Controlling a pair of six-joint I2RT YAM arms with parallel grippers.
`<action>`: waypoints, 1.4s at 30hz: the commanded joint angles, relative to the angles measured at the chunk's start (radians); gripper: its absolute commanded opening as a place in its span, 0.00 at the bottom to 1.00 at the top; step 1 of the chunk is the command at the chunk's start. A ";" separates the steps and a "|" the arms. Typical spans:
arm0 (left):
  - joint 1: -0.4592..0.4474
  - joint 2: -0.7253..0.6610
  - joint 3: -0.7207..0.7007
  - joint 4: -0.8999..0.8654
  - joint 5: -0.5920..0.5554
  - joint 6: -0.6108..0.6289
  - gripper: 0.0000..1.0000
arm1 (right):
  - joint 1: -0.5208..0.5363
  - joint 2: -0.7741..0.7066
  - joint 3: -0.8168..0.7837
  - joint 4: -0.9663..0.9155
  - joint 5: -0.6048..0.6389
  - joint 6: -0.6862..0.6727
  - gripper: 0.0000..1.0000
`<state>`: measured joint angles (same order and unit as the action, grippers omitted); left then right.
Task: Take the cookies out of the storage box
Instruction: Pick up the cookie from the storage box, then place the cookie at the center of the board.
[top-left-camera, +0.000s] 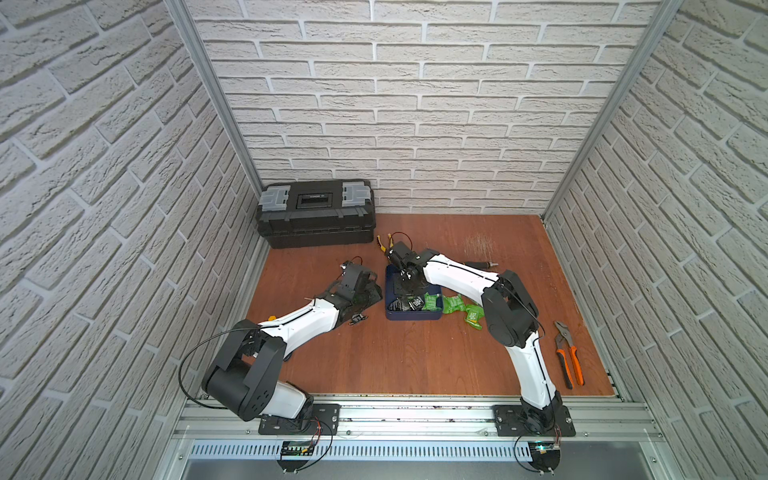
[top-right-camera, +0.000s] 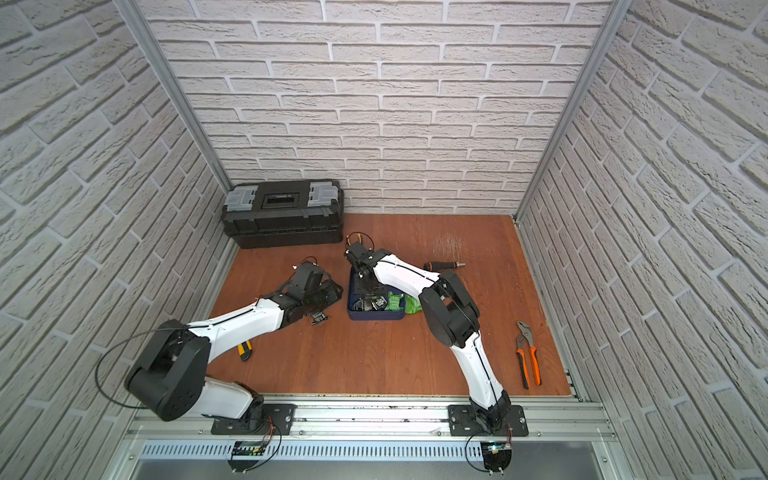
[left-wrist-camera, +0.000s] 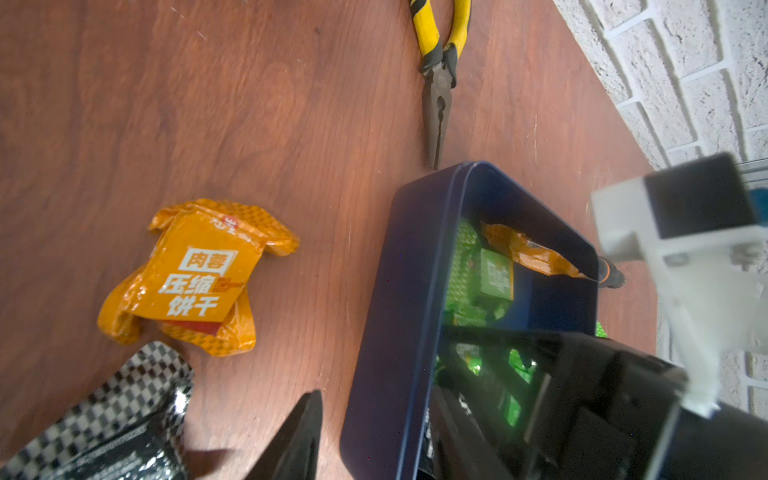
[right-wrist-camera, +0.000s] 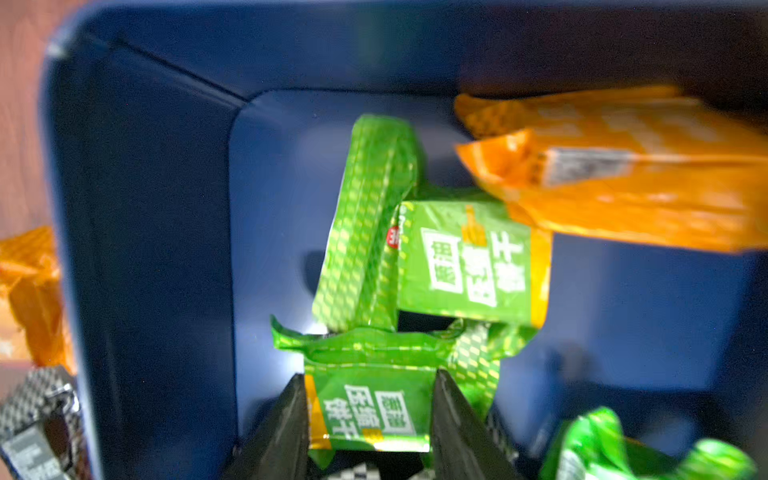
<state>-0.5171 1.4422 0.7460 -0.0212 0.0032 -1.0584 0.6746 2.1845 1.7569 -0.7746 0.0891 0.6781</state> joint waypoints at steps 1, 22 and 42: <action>0.004 0.008 0.022 0.034 0.003 0.012 0.48 | 0.005 -0.099 -0.014 -0.009 0.055 -0.056 0.32; 0.005 -0.010 -0.003 0.120 0.057 0.042 0.48 | 0.005 -0.162 -0.032 0.121 0.018 -0.094 0.32; 0.005 -0.006 0.013 0.121 0.075 0.075 0.49 | 0.028 -0.545 -0.350 -0.045 0.099 -0.064 0.33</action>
<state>-0.5171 1.4311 0.7395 0.0753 0.0547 -1.0210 0.6975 1.7287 1.4567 -0.7555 0.1333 0.5957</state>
